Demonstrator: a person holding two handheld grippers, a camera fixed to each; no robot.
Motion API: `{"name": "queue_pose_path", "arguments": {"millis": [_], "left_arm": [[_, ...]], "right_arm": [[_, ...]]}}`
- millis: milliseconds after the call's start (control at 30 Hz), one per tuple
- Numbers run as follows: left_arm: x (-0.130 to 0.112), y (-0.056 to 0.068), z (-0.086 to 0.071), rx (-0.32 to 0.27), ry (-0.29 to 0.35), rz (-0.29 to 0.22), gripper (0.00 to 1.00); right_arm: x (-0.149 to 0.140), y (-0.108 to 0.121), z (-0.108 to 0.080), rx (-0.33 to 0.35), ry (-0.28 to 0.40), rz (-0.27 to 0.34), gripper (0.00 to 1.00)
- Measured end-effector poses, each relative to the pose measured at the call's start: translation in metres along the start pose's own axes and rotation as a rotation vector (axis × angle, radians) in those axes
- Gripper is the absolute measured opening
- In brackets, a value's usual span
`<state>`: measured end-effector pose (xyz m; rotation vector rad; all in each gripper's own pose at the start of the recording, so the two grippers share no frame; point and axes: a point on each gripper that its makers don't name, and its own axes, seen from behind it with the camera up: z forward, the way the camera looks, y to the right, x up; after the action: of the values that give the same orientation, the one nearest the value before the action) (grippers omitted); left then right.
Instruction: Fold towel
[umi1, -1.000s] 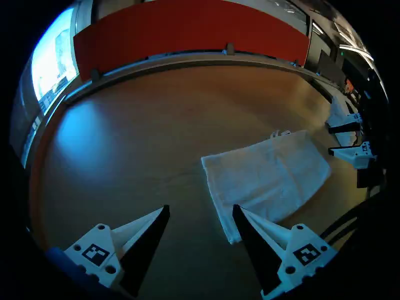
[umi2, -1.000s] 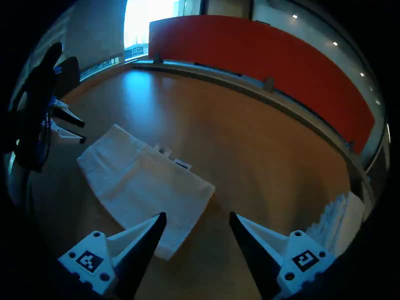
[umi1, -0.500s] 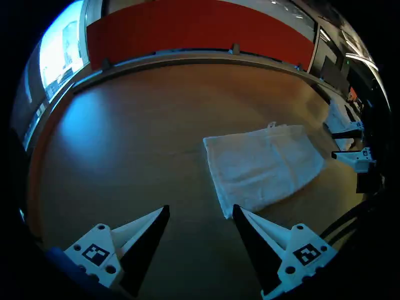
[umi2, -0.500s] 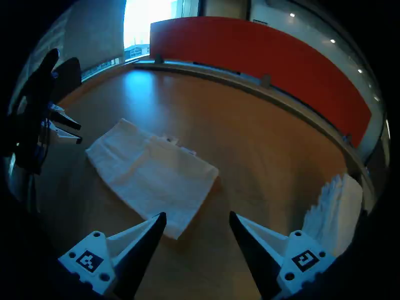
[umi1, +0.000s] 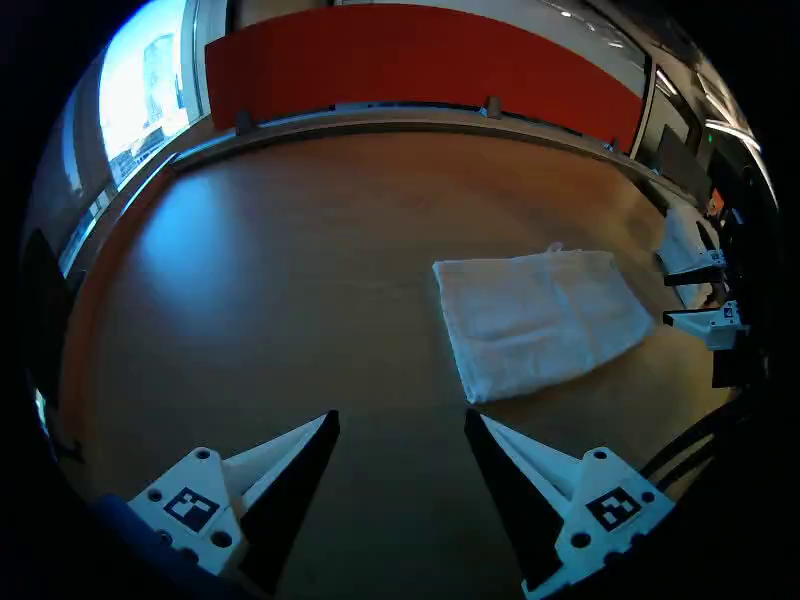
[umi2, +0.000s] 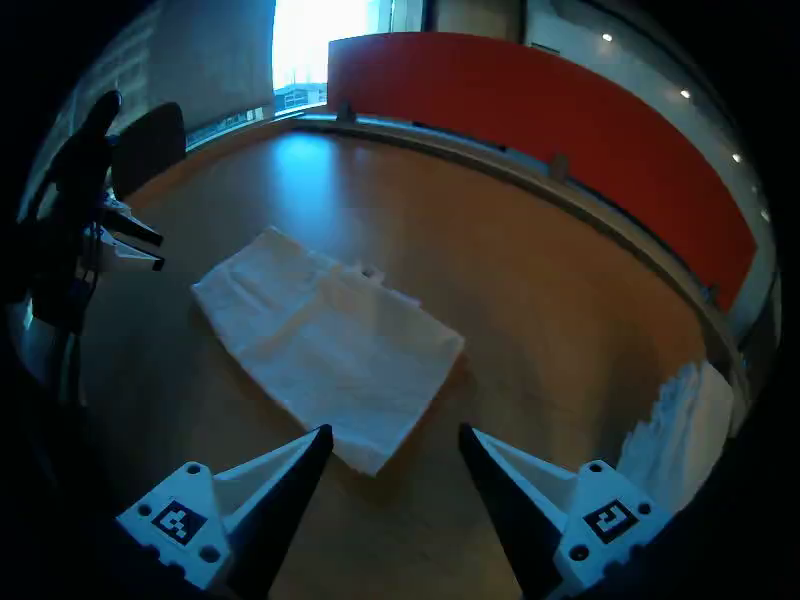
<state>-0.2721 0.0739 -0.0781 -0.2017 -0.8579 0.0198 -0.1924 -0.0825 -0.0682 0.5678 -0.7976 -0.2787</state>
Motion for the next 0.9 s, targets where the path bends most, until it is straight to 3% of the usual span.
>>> {"name": "queue_pose_path", "arguments": {"millis": [367,633,900], "left_arm": [[-0.02,-0.015,-0.023,0.035,-0.002,-0.052,0.93],[-0.037,-0.021,-0.038,0.054,-0.013,-0.08,0.93],[-0.051,-0.027,-0.051,0.069,-0.023,-0.102,0.94]], "right_arm": [[0.003,-0.006,0.004,0.038,0.001,-0.027,0.96],[-0.011,-0.011,0.01,0.06,-0.025,-0.044,0.91],[-0.028,-0.014,0.015,0.081,-0.052,-0.03,0.76]]}}
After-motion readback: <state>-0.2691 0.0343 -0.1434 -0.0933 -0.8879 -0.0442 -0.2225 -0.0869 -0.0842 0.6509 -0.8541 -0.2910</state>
